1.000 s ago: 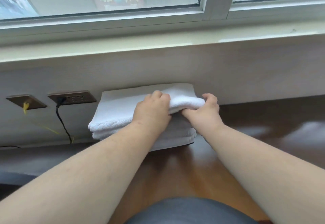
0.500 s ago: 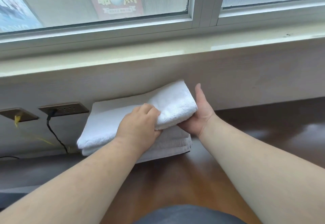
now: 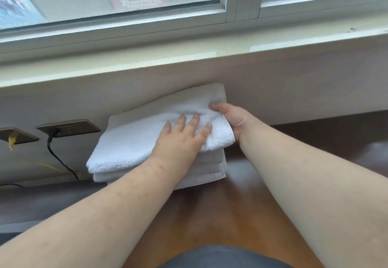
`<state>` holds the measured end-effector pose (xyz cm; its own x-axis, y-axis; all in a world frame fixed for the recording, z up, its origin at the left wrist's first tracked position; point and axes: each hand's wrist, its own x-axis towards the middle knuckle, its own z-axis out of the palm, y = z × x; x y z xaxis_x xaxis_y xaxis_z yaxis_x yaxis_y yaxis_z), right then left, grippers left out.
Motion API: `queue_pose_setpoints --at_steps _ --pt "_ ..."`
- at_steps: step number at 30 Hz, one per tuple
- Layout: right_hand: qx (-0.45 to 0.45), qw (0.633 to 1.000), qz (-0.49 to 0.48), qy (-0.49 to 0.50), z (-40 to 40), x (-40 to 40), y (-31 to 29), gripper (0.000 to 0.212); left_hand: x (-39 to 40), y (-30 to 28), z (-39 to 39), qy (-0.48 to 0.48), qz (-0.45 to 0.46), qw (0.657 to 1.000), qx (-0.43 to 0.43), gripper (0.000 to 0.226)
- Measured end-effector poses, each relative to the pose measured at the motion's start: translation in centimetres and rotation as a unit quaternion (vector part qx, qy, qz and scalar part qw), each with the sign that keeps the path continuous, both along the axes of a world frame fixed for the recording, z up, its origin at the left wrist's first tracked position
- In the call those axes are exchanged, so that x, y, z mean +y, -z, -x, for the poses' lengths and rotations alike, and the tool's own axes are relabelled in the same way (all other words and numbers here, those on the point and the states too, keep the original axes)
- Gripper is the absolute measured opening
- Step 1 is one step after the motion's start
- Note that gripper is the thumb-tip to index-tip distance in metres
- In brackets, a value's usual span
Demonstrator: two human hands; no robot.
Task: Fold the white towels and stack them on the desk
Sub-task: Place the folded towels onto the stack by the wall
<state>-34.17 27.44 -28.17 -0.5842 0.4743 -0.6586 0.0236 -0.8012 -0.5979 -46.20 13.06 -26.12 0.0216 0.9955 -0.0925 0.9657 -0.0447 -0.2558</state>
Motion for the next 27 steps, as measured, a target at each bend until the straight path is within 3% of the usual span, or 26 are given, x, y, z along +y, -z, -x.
queue_pose_setpoints --at_steps 6,11,14,19,22,25,27 --pt "-0.155 0.986 -0.05 -0.024 0.3 0.2 1.0 0.027 -2.5 1.1 1.2 -0.017 0.026 0.999 -0.039 0.092" --pt "-0.257 0.953 -0.151 -0.057 0.1 0.4 0.9 0.041 -4.6 2.1 1.7 -0.003 -0.016 0.999 -0.03 0.111" --pt "-0.278 0.937 -0.206 -0.051 -0.1 0.2 0.7 0.046 -6.4 2.4 3.9 -0.074 -0.03 0.997 -0.007 0.112" --pt "-0.264 0.941 -0.209 -0.039 0.1 -0.1 -0.1 0.031 -9.9 1.3 9.8 -0.161 -0.066 0.984 -0.044 0.085" --pt "-0.242 0.948 -0.205 -0.008 0.5 -0.8 -0.6 0.025 -10.3 -0.2 12.5 -0.155 -0.074 0.985 -0.034 0.07" --pt "-0.241 0.942 -0.233 0.033 1.2 -1.5 -0.5 0.038 -10.1 -1.6 13.5 -0.116 -0.122 0.986 -0.008 0.067" --pt "-0.256 0.932 -0.255 0.031 1.6 -2.1 -0.1 0.041 -10.8 -1.2 13.7 -0.099 -0.085 0.991 -0.004 0.069"
